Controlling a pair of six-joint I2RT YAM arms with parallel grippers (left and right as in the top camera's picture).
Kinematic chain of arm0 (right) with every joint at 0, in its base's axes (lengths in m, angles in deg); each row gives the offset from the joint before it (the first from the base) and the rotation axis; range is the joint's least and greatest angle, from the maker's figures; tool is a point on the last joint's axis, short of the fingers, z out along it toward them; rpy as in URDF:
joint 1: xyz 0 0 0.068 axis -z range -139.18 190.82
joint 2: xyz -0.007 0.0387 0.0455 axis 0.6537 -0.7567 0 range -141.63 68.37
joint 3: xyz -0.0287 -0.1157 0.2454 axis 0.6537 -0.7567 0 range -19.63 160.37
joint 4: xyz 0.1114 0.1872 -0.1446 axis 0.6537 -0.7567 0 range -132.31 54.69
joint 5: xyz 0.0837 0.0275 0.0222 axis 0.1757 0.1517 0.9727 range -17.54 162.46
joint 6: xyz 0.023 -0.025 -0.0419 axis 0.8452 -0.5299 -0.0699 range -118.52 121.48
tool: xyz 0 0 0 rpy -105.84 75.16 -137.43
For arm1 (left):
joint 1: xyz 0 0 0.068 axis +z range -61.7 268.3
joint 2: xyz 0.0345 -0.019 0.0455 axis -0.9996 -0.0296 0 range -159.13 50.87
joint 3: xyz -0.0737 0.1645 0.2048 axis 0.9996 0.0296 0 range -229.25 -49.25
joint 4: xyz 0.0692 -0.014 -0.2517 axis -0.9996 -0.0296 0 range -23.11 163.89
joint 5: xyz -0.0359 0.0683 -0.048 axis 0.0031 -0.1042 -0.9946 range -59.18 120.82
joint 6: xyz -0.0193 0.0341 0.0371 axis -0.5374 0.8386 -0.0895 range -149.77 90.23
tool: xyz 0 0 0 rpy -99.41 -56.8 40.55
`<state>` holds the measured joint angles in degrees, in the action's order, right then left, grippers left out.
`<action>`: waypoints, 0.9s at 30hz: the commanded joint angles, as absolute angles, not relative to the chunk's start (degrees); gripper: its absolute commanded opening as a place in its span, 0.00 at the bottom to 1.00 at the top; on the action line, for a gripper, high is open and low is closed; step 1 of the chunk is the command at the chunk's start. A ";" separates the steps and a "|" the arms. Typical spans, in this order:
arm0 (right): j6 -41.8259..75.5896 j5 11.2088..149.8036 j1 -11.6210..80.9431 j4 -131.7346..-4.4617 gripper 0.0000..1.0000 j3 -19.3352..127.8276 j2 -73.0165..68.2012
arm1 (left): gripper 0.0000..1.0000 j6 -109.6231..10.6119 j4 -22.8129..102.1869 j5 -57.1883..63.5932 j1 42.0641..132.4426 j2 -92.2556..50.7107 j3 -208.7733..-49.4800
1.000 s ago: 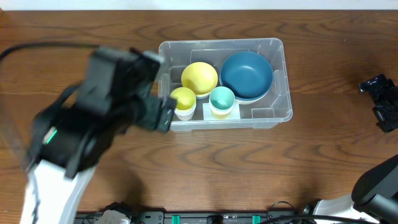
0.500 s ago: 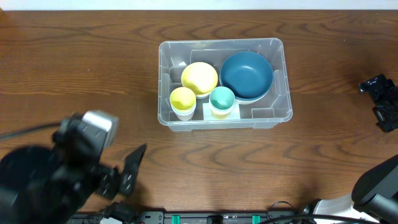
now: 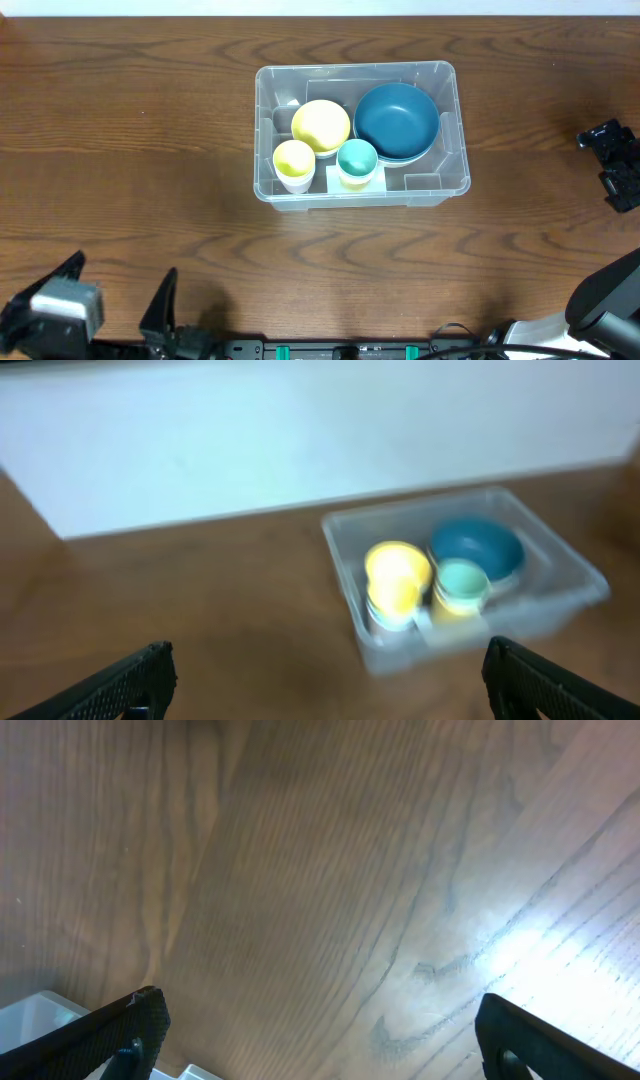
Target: Pack container
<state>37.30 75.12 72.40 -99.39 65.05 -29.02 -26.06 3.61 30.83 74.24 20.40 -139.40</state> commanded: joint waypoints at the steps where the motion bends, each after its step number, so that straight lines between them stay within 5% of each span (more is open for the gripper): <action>1: 38.10 75.05 72.79 -99.41 0.99 65.34 -29.26 | 0.98 -25.32 10.17 31.46 77.67 26.65 -130.74; 27: 38.10 75.05 72.79 -99.41 0.99 65.34 -29.26 | 0.98 -24.91 73.69 26.94 81.01 49.73 -70.07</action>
